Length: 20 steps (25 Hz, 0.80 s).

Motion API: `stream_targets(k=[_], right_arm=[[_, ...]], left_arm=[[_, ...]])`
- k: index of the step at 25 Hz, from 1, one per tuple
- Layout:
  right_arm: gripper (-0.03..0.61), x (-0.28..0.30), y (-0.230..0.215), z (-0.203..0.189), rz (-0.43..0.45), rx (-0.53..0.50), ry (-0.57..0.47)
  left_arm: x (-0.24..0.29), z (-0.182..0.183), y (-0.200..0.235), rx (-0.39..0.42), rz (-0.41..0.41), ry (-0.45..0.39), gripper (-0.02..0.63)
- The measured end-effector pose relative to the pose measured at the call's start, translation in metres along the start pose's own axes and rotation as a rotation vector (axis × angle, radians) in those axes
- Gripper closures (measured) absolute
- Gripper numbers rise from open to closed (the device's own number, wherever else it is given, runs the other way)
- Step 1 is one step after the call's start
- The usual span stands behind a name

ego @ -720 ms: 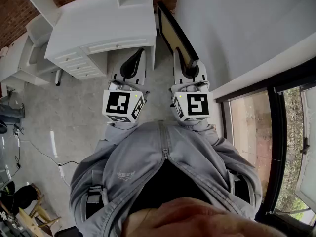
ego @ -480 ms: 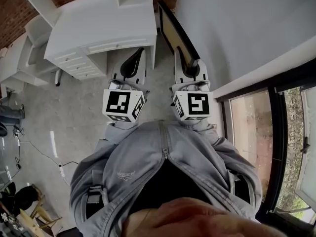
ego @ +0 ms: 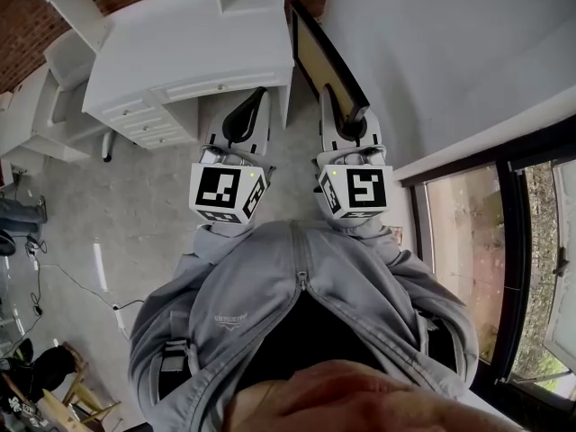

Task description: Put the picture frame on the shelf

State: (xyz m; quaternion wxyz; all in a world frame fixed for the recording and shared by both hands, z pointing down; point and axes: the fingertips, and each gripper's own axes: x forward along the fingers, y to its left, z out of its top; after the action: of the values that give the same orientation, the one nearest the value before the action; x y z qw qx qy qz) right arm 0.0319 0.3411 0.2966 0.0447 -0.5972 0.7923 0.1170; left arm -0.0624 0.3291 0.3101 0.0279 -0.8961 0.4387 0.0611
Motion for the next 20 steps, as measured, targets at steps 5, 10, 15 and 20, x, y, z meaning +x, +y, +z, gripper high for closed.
stream_targets(k=[5,10,15,20], right_arm=[[0.545,0.005,0.002,-0.007,-0.026,0.001,0.007],[0.545,0.019,-0.004,-0.009,-0.040,0.010,0.012],[0.545,0.047,-0.026,-0.021,-0.034,0.009,-0.007],[0.545,0.098,-0.055,-0.051,-0.008,0.022,-0.016]], left_arm=[[0.000,-0.007,0.011,-0.009,-0.017,0.005,0.606],[0.009,-0.007,0.026,-0.015,-0.008,0.012,0.606],[0.040,-0.020,0.037,-0.008,0.007,0.013,0.606],[0.094,-0.042,0.063,0.000,0.039,0.021,0.606]])
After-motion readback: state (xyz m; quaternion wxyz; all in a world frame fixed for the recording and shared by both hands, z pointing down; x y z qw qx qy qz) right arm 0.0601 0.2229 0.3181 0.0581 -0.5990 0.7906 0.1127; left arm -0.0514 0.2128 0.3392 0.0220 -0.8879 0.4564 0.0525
